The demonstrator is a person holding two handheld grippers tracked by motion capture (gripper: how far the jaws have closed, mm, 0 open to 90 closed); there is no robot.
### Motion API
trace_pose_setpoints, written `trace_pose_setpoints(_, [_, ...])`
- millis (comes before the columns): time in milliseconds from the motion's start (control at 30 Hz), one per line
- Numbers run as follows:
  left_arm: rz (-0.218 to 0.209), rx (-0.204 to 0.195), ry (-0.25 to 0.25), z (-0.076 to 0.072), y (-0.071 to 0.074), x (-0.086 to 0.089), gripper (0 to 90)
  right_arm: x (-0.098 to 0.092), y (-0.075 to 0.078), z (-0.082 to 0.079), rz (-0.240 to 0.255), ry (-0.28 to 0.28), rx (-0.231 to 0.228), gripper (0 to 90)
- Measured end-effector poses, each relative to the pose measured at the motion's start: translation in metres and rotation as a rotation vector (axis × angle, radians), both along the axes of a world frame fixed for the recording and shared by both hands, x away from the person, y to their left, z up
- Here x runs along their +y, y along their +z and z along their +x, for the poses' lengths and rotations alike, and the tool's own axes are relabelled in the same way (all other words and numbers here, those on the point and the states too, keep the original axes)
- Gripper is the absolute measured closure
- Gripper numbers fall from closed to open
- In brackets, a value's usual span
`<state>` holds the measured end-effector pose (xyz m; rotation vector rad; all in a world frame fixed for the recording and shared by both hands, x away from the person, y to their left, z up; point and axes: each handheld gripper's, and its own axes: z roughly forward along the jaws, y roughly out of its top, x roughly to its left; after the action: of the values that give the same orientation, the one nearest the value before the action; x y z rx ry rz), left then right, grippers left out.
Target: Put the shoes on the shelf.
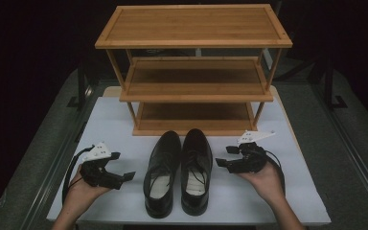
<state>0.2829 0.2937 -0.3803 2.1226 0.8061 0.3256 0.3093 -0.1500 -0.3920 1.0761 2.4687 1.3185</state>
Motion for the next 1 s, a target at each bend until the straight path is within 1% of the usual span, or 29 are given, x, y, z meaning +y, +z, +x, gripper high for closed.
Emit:
trace_pose_setpoints(67, [-0.009, -0.012, -0.017, 0.003, 0.007, -0.007, 6.6, 0.003, 0.004, -0.004, 0.008, 0.012, -0.009, 33.6])
trace_pose_setpoints(100, [-0.014, -0.014, -0.026, 0.004, 0.01, -0.01, 6.6, 0.004, 0.006, -0.006, 0.013, 0.016, -0.007, 33.6])
trace_pose_setpoints(233, [-0.032, -0.028, -0.066, 0.01, 0.018, -0.025, 6.6, 0.011, 0.012, -0.009, 0.032, 0.042, -0.017, 33.6])
trace_pose_setpoints(333, [-0.034, -0.037, -0.096, 0.014, 0.022, -0.038, 6.7, 0.019, 0.015, -0.011, 0.052, 0.063, -0.028, 33.6])
trace_pose_setpoints(433, [-0.041, -0.044, -0.113, 0.019, 0.024, -0.048, 6.7, 0.026, 0.016, -0.01, 0.062, 0.075, -0.04, 33.6])
trace_pose_setpoints(600, [-0.047, -0.044, -0.134, 0.026, 0.023, -0.06, 6.7, 0.039, 0.017, -0.007, 0.066, 0.099, -0.041, 33.6])
trace_pose_setpoints(733, [-0.044, -0.035, -0.141, 0.028, 0.018, -0.064, 6.7, 0.047, 0.016, -0.007, 0.065, 0.113, -0.044, 33.6])
trace_pose_setpoints(767, [-0.042, -0.033, -0.137, 0.029, 0.016, -0.064, 6.7, 0.049, 0.016, -0.006, 0.065, 0.115, -0.045, 33.6])
trace_pose_setpoints(833, [-0.019, -0.03, -0.143, 0.029, 0.012, -0.064, 7.6, 0.052, 0.015, -0.006, 0.061, 0.118, -0.046, 33.6])
trace_pose_setpoints(867, [-0.029, -0.023, -0.152, 0.029, 0.011, -0.063, 11.5, 0.053, 0.014, -0.006, 0.058, 0.119, -0.045, 33.6])
trace_pose_setpoints(900, [-0.044, -0.018, -0.151, 0.029, 0.01, -0.063, 13.2, 0.054, 0.013, -0.005, 0.054, 0.12, -0.042, 33.6])
trace_pose_setpoints(1000, [-0.048, -0.013, -0.153, 0.029, 0.008, -0.062, 13.7, 0.055, 0.011, -0.005, 0.052, 0.118, -0.044, 33.7])
